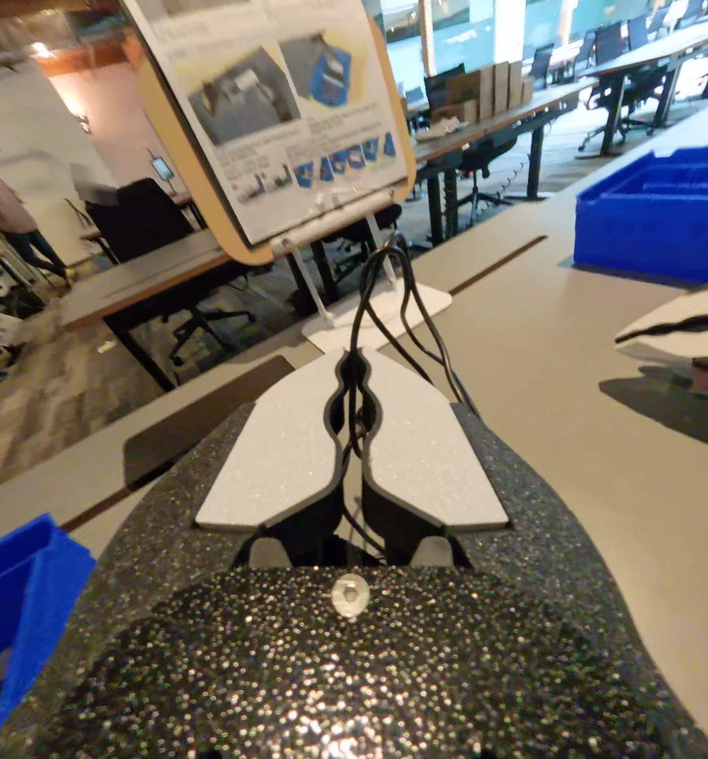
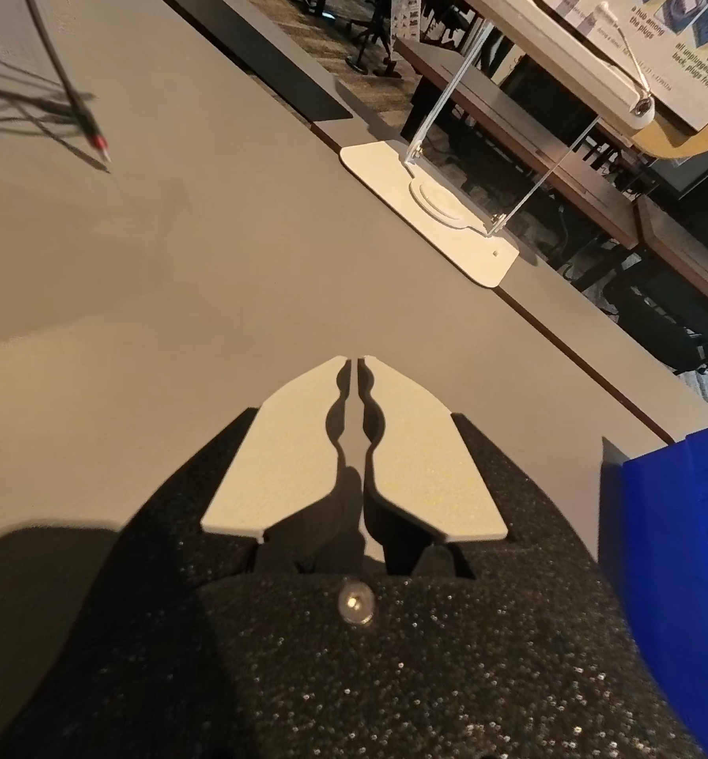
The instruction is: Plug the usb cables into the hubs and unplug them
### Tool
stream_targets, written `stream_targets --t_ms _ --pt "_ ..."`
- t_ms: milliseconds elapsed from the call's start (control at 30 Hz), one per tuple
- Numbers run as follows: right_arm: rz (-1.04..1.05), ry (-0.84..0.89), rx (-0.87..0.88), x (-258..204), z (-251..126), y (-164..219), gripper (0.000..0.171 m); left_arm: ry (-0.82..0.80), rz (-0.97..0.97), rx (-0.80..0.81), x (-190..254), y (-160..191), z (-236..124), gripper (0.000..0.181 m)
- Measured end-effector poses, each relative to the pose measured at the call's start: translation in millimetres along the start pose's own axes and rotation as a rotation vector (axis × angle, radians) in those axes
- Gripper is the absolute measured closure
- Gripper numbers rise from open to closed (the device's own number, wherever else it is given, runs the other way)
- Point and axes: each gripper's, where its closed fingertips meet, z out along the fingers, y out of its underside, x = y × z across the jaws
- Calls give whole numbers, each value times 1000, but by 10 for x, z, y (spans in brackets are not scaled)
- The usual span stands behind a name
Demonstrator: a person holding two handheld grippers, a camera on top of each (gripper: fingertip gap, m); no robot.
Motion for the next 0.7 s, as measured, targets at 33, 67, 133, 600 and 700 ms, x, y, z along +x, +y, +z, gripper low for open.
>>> stream_targets --t_ms 33,67,133,600,700 --pt "0 -2 -1 -1 1 1 168 16 -5 -30 48 112 60 179" --pt "1 -3 -2 -2 2 2 168 38 -7 -68 100 235 116 179" --pt "0 -6 -4 -6 5 5 168 76 -8 -143 202 474 211 180" --pt "-37 -14 -6 -51 3 3 167 552 169 -532 1146 1435 168 179" --pt "-42 -16 -6 -57 3 4 166 721 204 -520 1381 1454 14 179"
